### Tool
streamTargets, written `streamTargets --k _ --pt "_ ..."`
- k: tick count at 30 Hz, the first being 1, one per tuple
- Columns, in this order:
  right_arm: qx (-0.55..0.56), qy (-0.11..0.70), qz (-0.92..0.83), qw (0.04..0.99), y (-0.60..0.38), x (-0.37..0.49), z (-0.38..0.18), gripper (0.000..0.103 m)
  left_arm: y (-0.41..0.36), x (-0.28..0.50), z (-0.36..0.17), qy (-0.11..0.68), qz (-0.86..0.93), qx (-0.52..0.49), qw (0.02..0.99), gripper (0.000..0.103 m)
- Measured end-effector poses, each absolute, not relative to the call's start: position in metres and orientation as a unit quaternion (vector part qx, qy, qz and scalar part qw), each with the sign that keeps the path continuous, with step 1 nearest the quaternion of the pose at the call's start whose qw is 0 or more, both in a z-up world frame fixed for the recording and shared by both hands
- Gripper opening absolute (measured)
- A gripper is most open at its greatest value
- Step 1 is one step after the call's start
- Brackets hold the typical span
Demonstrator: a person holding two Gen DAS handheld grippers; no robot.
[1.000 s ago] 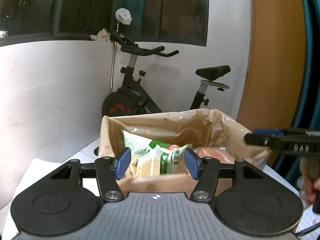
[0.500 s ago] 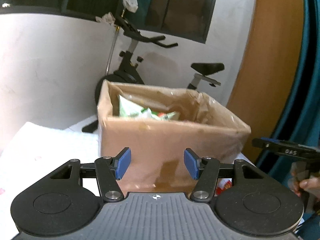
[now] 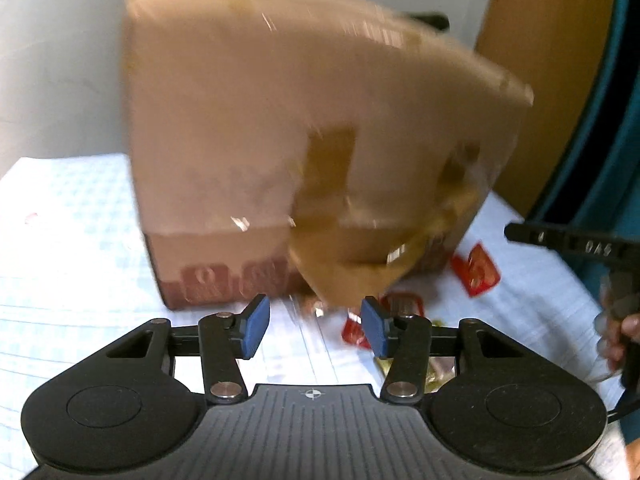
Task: Organize snacks
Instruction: 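Lower both tools back to the red and gold packets on the cloth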
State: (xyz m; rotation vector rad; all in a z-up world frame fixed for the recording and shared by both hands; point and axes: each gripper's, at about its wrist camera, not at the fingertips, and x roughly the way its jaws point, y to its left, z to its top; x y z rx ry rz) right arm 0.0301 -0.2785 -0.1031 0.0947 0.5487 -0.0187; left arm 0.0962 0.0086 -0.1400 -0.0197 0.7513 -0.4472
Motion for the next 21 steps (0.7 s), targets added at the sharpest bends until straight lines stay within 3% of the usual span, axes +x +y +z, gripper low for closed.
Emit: streamTargets --k 4,21 --pt "0.057 0.283 -0.009 0.957 -0.280 0.031 -0.115 0.055 -0.017 0.107 -0.161 0.366 -0.206 0.042 0.907 0.053" --pt "0.087 0.298 -0.021 0.950 -0.298 0.027 -0.129 0.055 -0.044 0.134 -0.183 0.357 -0.272 0.084 0.890 0.054"
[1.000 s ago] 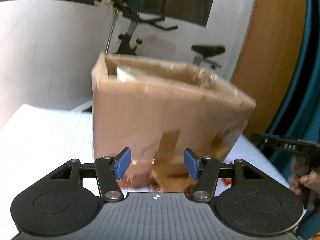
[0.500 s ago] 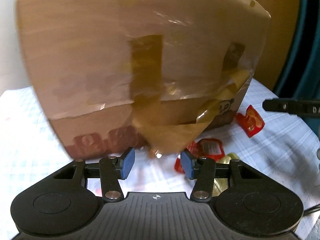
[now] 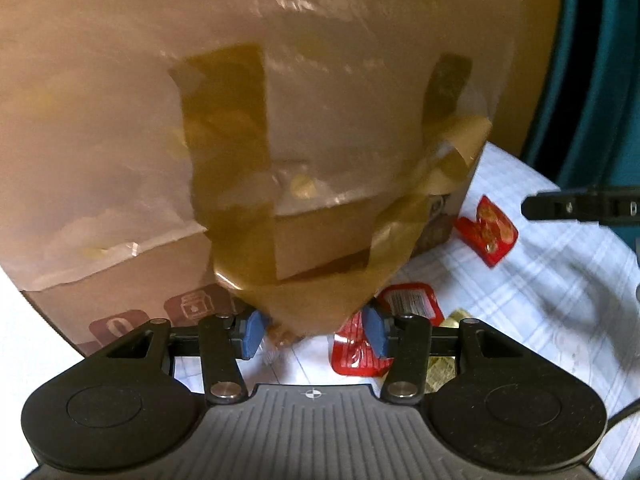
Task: Organize snacks
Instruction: 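Lower both tools back to the red and gold packets on the cloth, then grasp the small brown snack packet with the left tool while the right tool reaches the gold packet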
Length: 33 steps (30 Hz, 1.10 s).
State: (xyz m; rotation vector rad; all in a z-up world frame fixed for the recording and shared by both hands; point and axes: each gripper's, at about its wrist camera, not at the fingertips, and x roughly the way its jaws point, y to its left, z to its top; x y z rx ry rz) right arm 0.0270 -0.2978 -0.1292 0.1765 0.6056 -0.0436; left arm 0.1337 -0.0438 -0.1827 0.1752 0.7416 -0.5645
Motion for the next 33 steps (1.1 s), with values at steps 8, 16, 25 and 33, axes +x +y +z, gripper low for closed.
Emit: streamTargets --k 8,16,25,33 --pt "0.083 0.298 -0.016 0.951 -0.294 0.028 -0.128 0.055 -0.046 0.129 -0.190 0.382 -0.299 0.079 0.871 0.054" --pt "0.089 0.300 -0.017 0.949 -0.295 0.028 -0.129 0.055 -0.044 0.114 -0.189 0.394 -0.334 0.057 0.854 0.054" --pt "0.093 0.307 -0.015 0.947 -0.294 0.026 -0.133 0.055 -0.045 0.124 -0.193 0.392 -0.316 0.079 0.860 0.053" --pt "0.103 0.315 -0.022 0.943 -0.297 0.024 -0.138 0.055 -0.035 0.107 -0.200 0.400 -0.334 0.071 0.850 0.053"
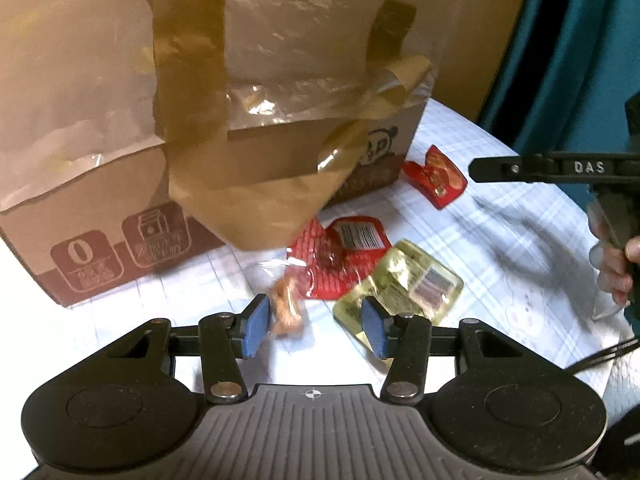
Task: Organize snacks
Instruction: 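Grasp the small brown snack packet with the left tool while the right tool reaches the gold packet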
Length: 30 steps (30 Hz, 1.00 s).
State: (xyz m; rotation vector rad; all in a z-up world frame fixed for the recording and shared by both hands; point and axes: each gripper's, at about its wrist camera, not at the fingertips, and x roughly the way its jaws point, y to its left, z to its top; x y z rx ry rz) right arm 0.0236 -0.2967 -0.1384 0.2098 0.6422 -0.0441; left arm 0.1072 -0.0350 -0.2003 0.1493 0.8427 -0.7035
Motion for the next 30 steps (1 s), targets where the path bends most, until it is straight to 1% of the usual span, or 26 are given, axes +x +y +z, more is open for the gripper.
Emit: streamTargets --k 2,3,4,5,6,9,14,15,16,17,21,24,28,30 --pt "0.102 0.318 -0.020 0.942 -0.295 0.024 -0.139 0.055 -0.034 0.105 -0.201 0.398 -0.334 0.072 0.851 0.051" --pt "0.102 0.319 -0.018 0.942 -0.294 0.024 -0.140 0.055 -0.034 0.103 -0.201 0.396 -0.329 0.075 0.854 0.043" --pt "0.102 0.319 -0.016 0.942 -0.293 0.024 -0.140 0.055 -0.035 0.103 -0.201 0.394 -0.321 0.080 0.857 0.039" --pt "0.100 0.321 -0.013 0.942 -0.291 0.024 -0.140 0.055 -0.035 0.103 -0.201 0.394 -0.312 0.081 0.861 0.033" --pt "0.098 0.322 -0.010 0.941 -0.290 0.024 -0.141 0.055 -0.034 0.104 -0.201 0.396 -0.306 0.076 0.862 0.032" --pt "0.088 0.333 0.004 0.939 -0.282 0.023 -0.143 0.055 -0.037 0.109 -0.201 0.403 -0.296 0.056 0.864 0.032" --pt "0.065 0.348 0.024 0.935 -0.267 0.020 -0.148 0.055 -0.033 0.114 -0.194 0.402 -0.286 0.060 0.868 0.032" --pt "0.063 0.351 0.028 0.934 -0.264 0.020 -0.149 0.055 -0.034 0.115 -0.194 0.402 -0.284 0.062 0.868 0.030" --pt "0.060 0.355 0.031 0.933 -0.262 0.019 -0.151 0.055 -0.036 0.115 -0.194 0.401 -0.279 0.062 0.870 0.026" --pt "0.055 0.358 0.035 0.931 -0.259 0.019 -0.152 0.055 -0.038 0.117 -0.195 0.400 -0.272 0.063 0.873 0.019" --pt "0.026 0.374 0.055 0.925 -0.243 0.018 -0.158 0.055 -0.029 0.115 -0.192 0.399 -0.259 0.054 0.878 0.019" --pt "-0.017 0.387 0.077 0.919 -0.228 0.018 -0.163 0.056 -0.017 0.107 -0.192 0.400 -0.254 0.047 0.879 0.019" --pt "-0.101 0.397 0.109 0.906 -0.204 0.020 -0.171 0.069 0.003 0.094 -0.193 0.402 -0.242 0.029 0.883 0.019" --pt "-0.147 0.398 0.127 0.896 -0.192 0.022 -0.177 0.071 0.016 0.086 -0.193 0.401 -0.236 0.016 0.885 0.019"
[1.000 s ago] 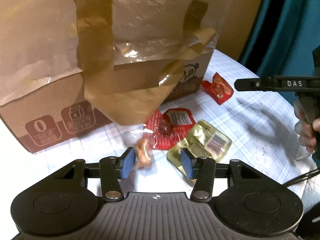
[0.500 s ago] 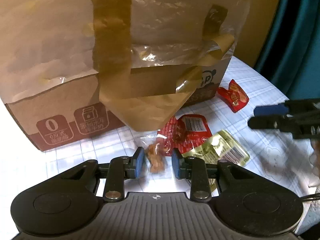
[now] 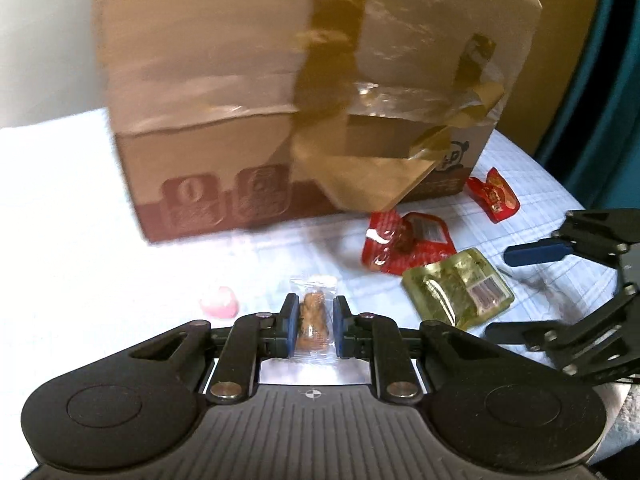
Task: Organize snacks
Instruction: 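Grasp the small brown snack packet with the left tool while the right tool reaches the gold packet, then close the right tool on the gold packet while the left tool holds the brown snack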
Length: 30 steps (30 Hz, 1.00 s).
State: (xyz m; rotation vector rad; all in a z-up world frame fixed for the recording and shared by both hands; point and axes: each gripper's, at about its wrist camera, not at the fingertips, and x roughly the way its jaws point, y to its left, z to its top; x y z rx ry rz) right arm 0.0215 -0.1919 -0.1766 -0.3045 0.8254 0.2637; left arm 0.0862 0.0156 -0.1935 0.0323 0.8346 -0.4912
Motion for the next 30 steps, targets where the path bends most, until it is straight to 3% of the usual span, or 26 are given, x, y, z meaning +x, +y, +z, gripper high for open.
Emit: streamTargets --k 4,7,14,17,22,30 --pt "-0.216 0.390 0.158 0.881 -0.174 0.029 -0.186 0.078 0.026 0.075 -0.195 0.398 -0.229 0.006 0.888 0.019" --pt "-0.238 0.386 0.179 0.873 -0.168 0.042 -0.189 0.079 0.036 0.071 -0.194 0.396 -0.227 -0.006 0.890 0.019" --pt "-0.200 0.409 0.216 0.863 -0.169 0.073 -0.193 0.079 0.046 0.064 -0.194 0.387 -0.218 -0.036 0.895 0.019" --pt "-0.163 0.419 0.210 0.868 -0.175 0.073 -0.196 0.075 0.048 0.060 -0.195 0.381 -0.214 -0.042 0.899 0.019" --pt "-0.141 0.399 0.187 0.886 -0.177 0.058 -0.194 0.059 0.052 0.054 -0.195 0.374 -0.209 -0.046 0.902 0.019" --pt "-0.121 0.356 0.144 0.915 -0.183 0.032 -0.190 0.051 0.050 0.043 -0.194 0.363 -0.200 -0.036 0.909 0.019"
